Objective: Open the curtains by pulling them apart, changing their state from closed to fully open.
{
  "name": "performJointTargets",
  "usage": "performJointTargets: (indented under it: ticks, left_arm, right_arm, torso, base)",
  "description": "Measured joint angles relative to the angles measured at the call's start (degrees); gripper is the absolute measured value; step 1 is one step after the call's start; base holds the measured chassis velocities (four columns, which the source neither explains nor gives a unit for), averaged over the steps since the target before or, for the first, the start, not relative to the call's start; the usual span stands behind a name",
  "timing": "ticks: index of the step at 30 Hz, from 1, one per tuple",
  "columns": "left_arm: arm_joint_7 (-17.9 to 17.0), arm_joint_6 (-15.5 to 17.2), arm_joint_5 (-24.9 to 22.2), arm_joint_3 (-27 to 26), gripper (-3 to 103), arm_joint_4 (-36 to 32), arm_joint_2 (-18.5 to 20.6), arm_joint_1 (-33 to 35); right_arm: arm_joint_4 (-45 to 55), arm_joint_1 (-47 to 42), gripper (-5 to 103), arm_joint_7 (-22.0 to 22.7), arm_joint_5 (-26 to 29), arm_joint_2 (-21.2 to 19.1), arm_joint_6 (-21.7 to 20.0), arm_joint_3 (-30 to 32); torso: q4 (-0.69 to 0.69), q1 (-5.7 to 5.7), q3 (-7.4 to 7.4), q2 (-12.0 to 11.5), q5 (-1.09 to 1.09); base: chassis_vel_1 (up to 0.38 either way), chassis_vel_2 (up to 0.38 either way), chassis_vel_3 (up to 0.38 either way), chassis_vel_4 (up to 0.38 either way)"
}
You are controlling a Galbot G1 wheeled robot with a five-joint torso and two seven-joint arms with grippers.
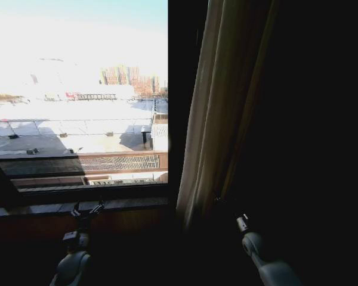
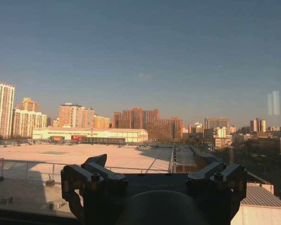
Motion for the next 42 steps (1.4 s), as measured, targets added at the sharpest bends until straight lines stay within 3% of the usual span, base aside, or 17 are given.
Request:
performJointTargets:
  ticks: [18, 42]
  left_arm:
    - [0.0, 0.0, 0.0, 0.0, 100, 0.0, 0.0, 0.0]
    - [0.0, 0.0, 0.0, 0.0, 100, 0.0, 0.0, 0.0]
  right_arm:
    - [-0.1, 0.1, 100, 0.0, 0.0, 0.0, 0.0, 0.0]
    - [-0.2, 0.1, 100, 0.0, 0.0, 0.0, 0.1, 0.0]
  torso:
    - [0.00, -0.01, -0.01, 0.0, 0.01]
    - [0.01, 0.01, 0.00, 0.0, 0.00]
  base:
    - [0.154, 0.063, -0.154, -0.065]
    - [0.340, 0.347, -0.346, -0.345]
